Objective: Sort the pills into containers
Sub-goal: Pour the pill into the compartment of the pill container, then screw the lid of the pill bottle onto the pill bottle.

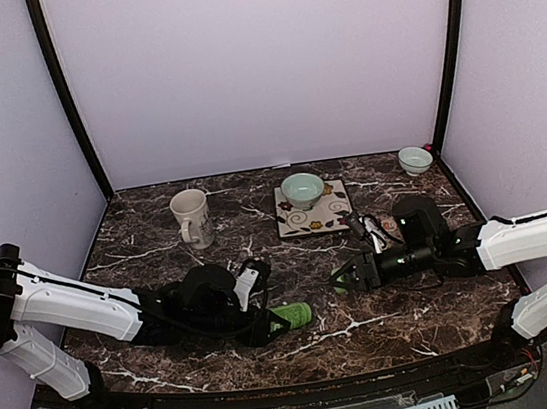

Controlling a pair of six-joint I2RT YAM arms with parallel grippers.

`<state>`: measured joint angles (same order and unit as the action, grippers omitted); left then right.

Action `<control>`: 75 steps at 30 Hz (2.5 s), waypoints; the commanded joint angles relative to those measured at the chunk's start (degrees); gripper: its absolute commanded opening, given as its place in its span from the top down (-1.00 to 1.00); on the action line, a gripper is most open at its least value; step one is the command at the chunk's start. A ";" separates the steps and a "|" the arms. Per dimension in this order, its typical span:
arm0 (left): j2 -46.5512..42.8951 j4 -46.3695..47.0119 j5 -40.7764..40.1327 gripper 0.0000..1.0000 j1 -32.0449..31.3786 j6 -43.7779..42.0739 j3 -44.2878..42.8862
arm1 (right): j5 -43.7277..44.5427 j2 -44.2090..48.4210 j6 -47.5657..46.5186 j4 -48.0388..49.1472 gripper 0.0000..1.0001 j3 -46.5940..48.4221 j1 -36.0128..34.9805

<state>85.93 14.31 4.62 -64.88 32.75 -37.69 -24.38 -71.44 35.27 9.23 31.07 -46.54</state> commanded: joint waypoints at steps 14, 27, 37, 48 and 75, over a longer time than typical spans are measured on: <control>-0.47 -1.92 -1.27 1.00 -0.68 -1.91 -3.00 | 0.14 -0.02 0.42 1.62 0.25 0.86 -0.75; -1.48 6.62 -1.28 1.00 -0.64 2.63 4.01 | 0.13 0.12 0.42 1.42 0.25 0.55 -0.83; -3.80 14.13 -0.77 1.00 -0.68 4.78 8.93 | 0.03 -0.11 0.49 1.46 0.25 0.83 -0.98; -4.62 20.13 -0.48 1.00 -0.68 6.13 11.66 | 0.15 0.07 0.43 0.96 0.26 0.79 -1.22; -12.02 33.42 4.42 1.00 -0.04 11.81 15.88 | -3.22 7.81 -1.54 -4.74 0.26 5.62 -2.05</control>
<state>76.40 42.76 6.98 -65.25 43.24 -21.21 -26.15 -66.65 35.38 6.11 33.30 -47.86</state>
